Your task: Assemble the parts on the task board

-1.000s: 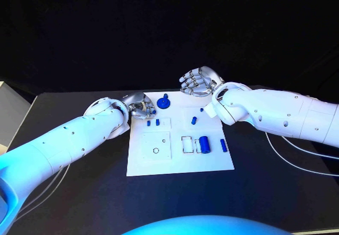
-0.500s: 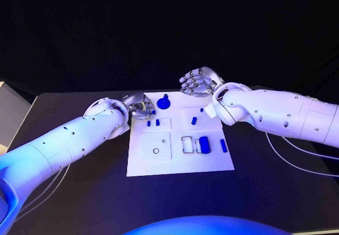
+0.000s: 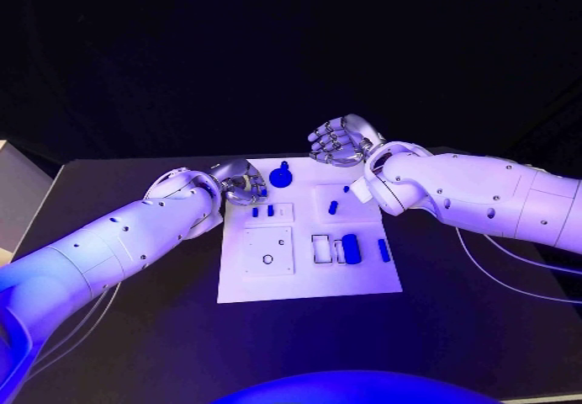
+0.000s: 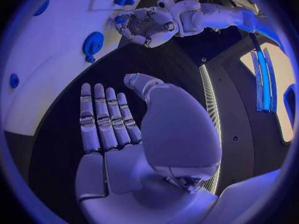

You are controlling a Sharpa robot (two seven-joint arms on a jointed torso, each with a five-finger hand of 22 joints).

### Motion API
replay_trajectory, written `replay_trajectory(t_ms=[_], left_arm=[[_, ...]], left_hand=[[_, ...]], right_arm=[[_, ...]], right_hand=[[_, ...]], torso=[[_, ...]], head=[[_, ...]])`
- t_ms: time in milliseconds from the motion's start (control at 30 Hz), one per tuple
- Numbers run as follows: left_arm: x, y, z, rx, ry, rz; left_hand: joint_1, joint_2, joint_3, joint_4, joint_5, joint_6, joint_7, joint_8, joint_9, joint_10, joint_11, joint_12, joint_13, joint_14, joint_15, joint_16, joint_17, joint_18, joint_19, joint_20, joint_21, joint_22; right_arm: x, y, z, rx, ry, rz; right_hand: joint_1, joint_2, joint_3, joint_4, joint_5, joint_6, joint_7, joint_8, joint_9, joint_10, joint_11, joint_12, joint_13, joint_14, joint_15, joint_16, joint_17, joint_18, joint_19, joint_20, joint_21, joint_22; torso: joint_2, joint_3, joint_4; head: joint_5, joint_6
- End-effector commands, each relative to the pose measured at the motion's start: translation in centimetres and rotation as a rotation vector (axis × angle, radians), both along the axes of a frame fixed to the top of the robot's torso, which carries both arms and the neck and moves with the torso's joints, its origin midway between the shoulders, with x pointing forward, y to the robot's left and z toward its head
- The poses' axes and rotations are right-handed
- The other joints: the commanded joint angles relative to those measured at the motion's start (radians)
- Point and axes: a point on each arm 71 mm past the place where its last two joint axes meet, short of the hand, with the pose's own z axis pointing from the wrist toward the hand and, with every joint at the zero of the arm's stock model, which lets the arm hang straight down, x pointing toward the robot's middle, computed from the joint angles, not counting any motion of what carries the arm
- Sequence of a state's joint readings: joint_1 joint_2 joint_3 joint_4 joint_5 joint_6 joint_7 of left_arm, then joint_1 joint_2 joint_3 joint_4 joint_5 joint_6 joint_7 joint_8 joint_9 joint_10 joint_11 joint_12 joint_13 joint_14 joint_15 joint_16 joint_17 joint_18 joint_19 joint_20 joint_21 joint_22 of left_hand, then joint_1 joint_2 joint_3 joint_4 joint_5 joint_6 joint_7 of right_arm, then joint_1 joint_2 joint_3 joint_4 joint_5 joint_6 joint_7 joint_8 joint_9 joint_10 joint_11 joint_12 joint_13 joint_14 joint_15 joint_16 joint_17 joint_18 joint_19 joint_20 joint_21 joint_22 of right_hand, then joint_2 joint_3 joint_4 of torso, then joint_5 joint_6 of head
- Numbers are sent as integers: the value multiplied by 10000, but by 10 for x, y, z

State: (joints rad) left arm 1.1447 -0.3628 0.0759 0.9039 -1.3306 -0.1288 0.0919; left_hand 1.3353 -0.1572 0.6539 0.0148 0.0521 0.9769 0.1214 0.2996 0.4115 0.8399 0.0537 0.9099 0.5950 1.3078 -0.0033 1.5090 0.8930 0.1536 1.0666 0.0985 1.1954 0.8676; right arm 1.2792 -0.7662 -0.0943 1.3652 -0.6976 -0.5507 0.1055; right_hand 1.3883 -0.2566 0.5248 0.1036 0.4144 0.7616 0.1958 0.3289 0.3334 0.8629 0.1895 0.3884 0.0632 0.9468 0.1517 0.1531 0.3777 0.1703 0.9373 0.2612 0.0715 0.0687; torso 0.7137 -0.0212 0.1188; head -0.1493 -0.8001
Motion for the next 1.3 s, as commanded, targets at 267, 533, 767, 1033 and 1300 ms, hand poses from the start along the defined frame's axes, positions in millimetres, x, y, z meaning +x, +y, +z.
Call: replay_trajectory(t_ms=[267,533,767,1033,1300], left_arm=[[-1,-3,1,-241,-74,-88],[-1,-4,3,-478,-136,-83],[-1,-5,3,-599,-143,-78],[-1,-5,2,-595,55,-91],[0,-5,-2,-429,294,-104]], left_hand=[[105,-32,6,-74,25,28,44,57,18,-61,-3,47,16,-59,-17,-1,-14,-28,-25,14,62,21],[76,-6,9,-49,21,39,49,65,23,-52,2,56,26,-49,-12,4,9,-36,-4,16,82,55],[61,-5,4,-40,19,37,48,65,24,-52,2,59,32,-44,-11,7,21,-35,-8,18,82,53],[51,-9,-1,-36,18,33,48,64,24,-53,2,61,36,-41,-10,10,28,-35,-9,19,83,54],[44,-12,-5,-35,18,35,44,67,26,-61,2,61,40,-42,-9,11,30,-24,-49,21,56,3]], right_arm=[[0,1,0,10,-53,147],[0,2,0,12,-49,156],[0,2,0,12,-47,153],[0,2,0,11,-45,154],[0,2,0,14,-46,164]], right_hand=[[-95,17,-16,70,58,59,479,-45,-11,43,10,-66,3,39,16,-35,-13,136,-17,31,-29,-17],[-95,17,-16,70,58,59,479,-45,-11,43,10,-66,3,39,16,-35,-13,136,-17,31,-29,-17],[-95,17,-16,70,58,59,479,-45,-11,43,10,-66,3,39,16,-35,-13,136,-17,31,-29,-17],[-95,17,-16,70,58,59,479,-45,-11,43,10,-66,3,39,16,-35,-13,136,-17,31,-29,-17],[-103,18,-23,68,56,57,479,-47,-16,42,11,-77,4,37,18,-45,-21,136,-28,34,-32,-18]], torso=[[1,-1,0],[3,0,0],[2,0,4],[-2,-1,3],[7,-4,-7]], head=[[-7,4],[-3,4],[4,6],[1,-11],[-14,-45]])
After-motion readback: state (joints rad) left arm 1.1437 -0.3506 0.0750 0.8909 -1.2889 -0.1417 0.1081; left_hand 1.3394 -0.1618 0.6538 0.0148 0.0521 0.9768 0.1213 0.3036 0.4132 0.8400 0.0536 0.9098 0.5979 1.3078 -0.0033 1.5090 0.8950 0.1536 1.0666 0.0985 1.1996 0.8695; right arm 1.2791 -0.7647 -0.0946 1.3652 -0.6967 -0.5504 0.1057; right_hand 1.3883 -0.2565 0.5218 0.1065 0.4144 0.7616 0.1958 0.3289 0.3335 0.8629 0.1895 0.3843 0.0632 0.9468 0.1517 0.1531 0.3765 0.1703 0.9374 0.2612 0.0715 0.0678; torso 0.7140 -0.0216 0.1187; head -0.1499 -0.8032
